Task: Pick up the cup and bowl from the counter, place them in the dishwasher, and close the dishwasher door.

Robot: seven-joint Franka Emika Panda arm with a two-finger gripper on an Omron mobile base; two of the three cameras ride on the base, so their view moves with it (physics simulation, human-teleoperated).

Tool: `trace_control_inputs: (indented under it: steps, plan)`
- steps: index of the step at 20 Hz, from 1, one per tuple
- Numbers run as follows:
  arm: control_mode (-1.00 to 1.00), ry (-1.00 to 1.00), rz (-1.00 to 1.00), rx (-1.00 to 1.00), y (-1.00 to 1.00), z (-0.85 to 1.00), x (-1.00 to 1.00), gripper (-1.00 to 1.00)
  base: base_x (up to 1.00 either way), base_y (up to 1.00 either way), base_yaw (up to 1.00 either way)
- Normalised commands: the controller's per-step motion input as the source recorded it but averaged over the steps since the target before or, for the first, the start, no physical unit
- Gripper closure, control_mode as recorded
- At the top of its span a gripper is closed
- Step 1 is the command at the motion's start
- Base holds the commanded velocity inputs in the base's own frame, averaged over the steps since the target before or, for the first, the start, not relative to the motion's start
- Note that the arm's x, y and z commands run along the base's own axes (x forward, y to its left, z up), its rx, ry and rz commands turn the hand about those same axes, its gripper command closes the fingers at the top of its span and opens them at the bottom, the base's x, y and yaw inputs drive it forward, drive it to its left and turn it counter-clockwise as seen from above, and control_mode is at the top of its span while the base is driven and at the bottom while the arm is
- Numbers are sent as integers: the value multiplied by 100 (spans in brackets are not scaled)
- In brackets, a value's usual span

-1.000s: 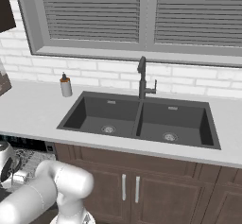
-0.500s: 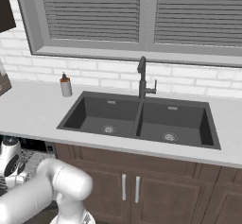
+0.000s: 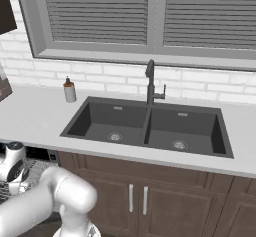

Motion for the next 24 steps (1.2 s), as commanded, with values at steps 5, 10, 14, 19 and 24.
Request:
trace_control_inputs:
  steps: [5,10,14,19,24]
  plan:
    - [-100,6,0,0,0,-5,60,100,0,0,0]
    - [-100,9,0,0,0,-41,31,100,0,0,0]
    - [-100,17,0,-4,0,-94,0,100,0,0,0]
    - [-100,15,0,-3,0,-80,0,100,0,0,0]
    - [-100,10,0,0,0,-41,0,100,0,0,0]
